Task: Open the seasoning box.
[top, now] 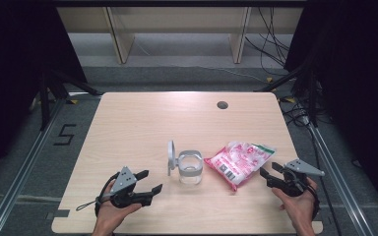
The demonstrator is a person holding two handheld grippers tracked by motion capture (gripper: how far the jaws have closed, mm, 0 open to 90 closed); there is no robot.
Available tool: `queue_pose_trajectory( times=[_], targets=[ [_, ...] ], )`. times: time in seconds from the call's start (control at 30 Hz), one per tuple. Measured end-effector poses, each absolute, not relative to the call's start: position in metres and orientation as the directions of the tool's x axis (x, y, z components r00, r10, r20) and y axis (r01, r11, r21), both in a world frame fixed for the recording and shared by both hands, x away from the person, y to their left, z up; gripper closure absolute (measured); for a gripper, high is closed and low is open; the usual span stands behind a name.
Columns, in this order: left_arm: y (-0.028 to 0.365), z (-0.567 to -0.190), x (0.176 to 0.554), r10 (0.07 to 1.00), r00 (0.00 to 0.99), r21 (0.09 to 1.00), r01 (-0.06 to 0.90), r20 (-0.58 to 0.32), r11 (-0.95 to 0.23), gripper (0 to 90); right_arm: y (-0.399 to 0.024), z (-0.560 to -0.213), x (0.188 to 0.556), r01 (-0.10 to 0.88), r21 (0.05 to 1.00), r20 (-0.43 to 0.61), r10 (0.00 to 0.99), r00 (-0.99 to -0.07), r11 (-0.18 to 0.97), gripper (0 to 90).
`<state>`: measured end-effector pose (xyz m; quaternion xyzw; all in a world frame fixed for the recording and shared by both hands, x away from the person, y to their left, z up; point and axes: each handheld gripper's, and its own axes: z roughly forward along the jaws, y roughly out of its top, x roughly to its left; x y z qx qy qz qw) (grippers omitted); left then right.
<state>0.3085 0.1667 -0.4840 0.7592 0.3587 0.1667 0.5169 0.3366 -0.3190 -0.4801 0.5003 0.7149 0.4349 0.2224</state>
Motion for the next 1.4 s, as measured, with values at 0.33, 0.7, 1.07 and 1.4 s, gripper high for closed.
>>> queue_pose_trajectory(
  times=[0.33,0.7,1.07,1.4],
  targets=[
    [0.163,-0.485,0.311,0.705,0.701,0.903,0.365,-0.108,-0.225,28.7,-0.320,-0.488,0.345,0.541,0.838,0.169,0.906,-0.389,0.076,42.9],
    [0.165,-0.483,0.310,0.708,0.697,0.904,0.367,-0.112,-0.219,28.6,-0.313,-0.497,0.364,0.616,0.788,0.270,0.910,-0.313,-0.022,43.4],
    [0.165,-0.484,0.310,0.712,0.694,0.898,0.372,-0.103,-0.233,28.4,-0.313,-0.506,0.390,0.587,0.809,0.274,0.899,-0.341,-0.024,44.0],
    [0.164,-0.484,0.310,0.706,0.699,0.903,0.368,-0.113,-0.220,28.2,-0.309,-0.510,0.400,0.617,0.786,0.297,0.894,-0.335,-0.030,48.0]
  ],
)
